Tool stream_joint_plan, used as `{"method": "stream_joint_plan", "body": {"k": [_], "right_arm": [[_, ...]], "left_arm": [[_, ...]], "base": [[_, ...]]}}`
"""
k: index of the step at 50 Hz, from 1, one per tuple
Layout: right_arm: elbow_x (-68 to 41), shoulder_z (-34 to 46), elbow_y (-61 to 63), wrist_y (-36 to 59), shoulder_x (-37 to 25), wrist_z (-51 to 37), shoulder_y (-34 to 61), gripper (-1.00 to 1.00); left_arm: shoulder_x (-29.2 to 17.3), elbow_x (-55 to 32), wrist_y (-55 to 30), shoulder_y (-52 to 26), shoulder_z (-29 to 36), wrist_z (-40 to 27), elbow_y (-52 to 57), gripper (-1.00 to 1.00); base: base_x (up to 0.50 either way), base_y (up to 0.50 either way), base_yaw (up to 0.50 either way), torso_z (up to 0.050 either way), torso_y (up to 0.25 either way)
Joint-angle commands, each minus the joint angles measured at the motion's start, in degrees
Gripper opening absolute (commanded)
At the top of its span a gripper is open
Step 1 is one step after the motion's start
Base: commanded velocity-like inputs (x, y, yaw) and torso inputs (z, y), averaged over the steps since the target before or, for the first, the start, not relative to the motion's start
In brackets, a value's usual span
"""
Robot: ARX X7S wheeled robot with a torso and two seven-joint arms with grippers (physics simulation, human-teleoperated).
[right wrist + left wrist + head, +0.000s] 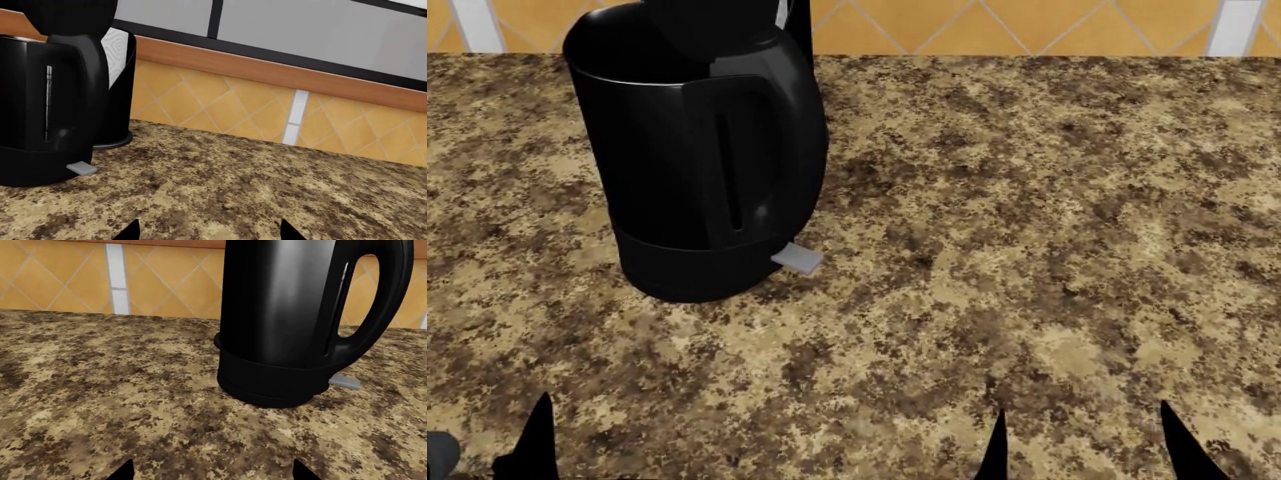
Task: Close the lid of the electric kettle.
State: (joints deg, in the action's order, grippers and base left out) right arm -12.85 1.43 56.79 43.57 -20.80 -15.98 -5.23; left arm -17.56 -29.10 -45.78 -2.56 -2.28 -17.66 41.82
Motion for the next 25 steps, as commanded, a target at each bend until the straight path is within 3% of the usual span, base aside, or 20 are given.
{"method": "stream_joint_plan", "body": {"k": [1,9,18,19,20,21,22,23,25], "right_arm": [[0.42,1.61,0.3,0.16,-1.27,-0.63,0.11,1.0],[-0.12,1.36,0.14,0.02,-1.42,-0.92,0.14,1.0],[-0.38,-0.28,0.3,0.16,-2.01,-1.91,0.59,1.0],[-0.58,-0.53,0.84,0.57,-2.03,-2.13,0.33,1.0],[-1.2,-0.78,1.7,0.81,-2.0,-1.99,-0.01,1.0],[-9.79,-5.09,3.2,4.8,-10.6,-10.59,7.91,1.0],[-18.38,-6.19,3.19,2.04,-19.19,-19.18,12.52,1.0],[-26.98,-6.09,3.19,-2.43,-27.79,-27.78,13.07,1.0],[-44.17,-10.15,3.16,-9.03,-43.24,-40.11,11.03,1.0]], "left_arm": [[0.05,0.11,0.72,0.13,0.78,-0.21,0.33,1.0],[-0.09,0.28,1.06,0.3,1.05,-0.45,0.2,1.0],[-1.28,1.24,0.75,-1.35,1.02,-1.51,1.53,1.0],[-9.88,-7.36,-7.84,-9.94,-7.58,-10.1,6.87,1.0],[-1.28,1.24,-16.44,-18.53,-16.17,-1.51,15.46,1.0],[2.72,9.83,-25.03,-26.55,-19.02,7.09,14.59,1.0],[0.05,13.53,-33.62,-28.11,-21.37,15.68,14.51,1.0],[-2.87,6.93,-42.22,-29.18,-23.58,22.95,13.71,1.0],[-8.05,-10.26,-44.19,-30.53,-28.56,9.49,11.68,1.0]], "base": [[0.0,0.5,0.0,0.0,0.0],[0.0,0.49,0.0,0.0,0.0],[0.0,0.0,0.0,0.0,0.0],[0.0,0.0,0.0,0.0,0.0],[0.0,0.0,0.0,0.0,0.0],[0.0,0.0,0.0,0.01,0.0],[0.0,0.0,0.0,0.0,0.0],[0.0,0.0,0.0,0.0,0.0],[0.0,0.0,0.0,0.0,0.0]]}}
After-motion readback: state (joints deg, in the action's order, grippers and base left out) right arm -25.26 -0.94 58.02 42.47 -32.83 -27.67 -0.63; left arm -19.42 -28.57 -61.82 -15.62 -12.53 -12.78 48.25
